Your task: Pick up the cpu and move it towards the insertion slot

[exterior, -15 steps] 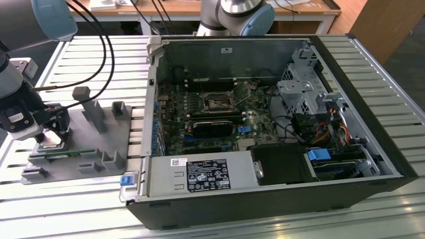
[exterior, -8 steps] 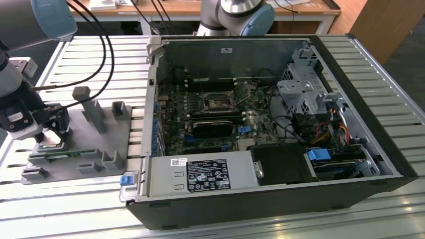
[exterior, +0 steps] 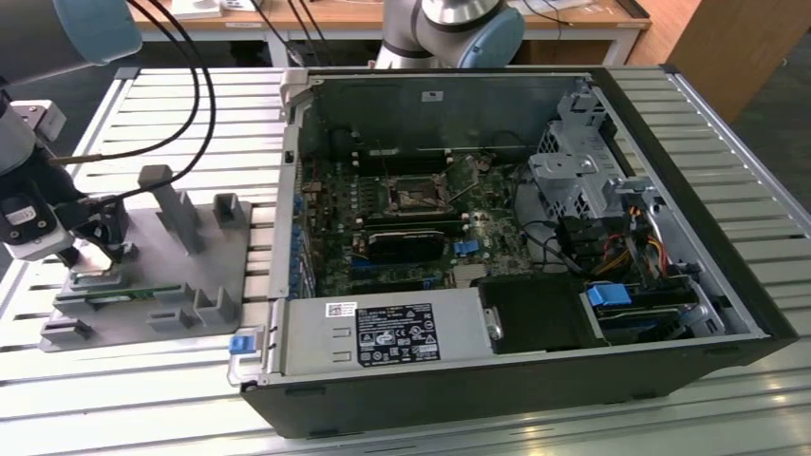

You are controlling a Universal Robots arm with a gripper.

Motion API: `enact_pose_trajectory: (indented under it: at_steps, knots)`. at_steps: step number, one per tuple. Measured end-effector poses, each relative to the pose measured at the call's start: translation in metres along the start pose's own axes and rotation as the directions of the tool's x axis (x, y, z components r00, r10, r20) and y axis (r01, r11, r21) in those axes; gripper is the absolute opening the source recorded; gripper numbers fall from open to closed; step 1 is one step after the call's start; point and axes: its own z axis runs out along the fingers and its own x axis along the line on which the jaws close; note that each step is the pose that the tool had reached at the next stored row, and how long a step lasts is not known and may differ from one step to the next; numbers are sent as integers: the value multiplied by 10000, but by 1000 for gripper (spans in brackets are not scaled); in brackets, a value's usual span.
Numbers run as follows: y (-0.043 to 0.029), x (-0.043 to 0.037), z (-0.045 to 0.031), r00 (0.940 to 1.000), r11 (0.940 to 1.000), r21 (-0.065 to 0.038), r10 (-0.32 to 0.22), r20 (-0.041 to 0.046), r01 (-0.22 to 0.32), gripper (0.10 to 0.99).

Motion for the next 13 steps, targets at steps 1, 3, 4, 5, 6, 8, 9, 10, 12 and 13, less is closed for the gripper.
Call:
enact_pose_trajectory:
  at_steps: [1,3,4,5,6,8,9,10,12,13]
  knots:
    - [0,0,-6,10000,10000,0,0,0,0,541]
    - [0,0,-13,10000,10000,0,1,-1,-1,541]
    - [1,1,-22,10000,10000,2,1,-3,-1,541]
    - [1,1,-30,10000,10000,1,0,-2,0,541]
    - [1,1,-38,10000,10000,0,0,-1,0,541]
    - [2,1,-55,10000,10000,1,1,-1,-1,541]
    - [2,0,-62,10000,10000,0,0,0,0,541]
    - [2,0,-69,10000,10000,0,0,0,0,541]
    - [3,0,-82,10000,10000,0,1,0,-1,541]
    - [3,0,-89,10000,10000,0,0,0,0,541]
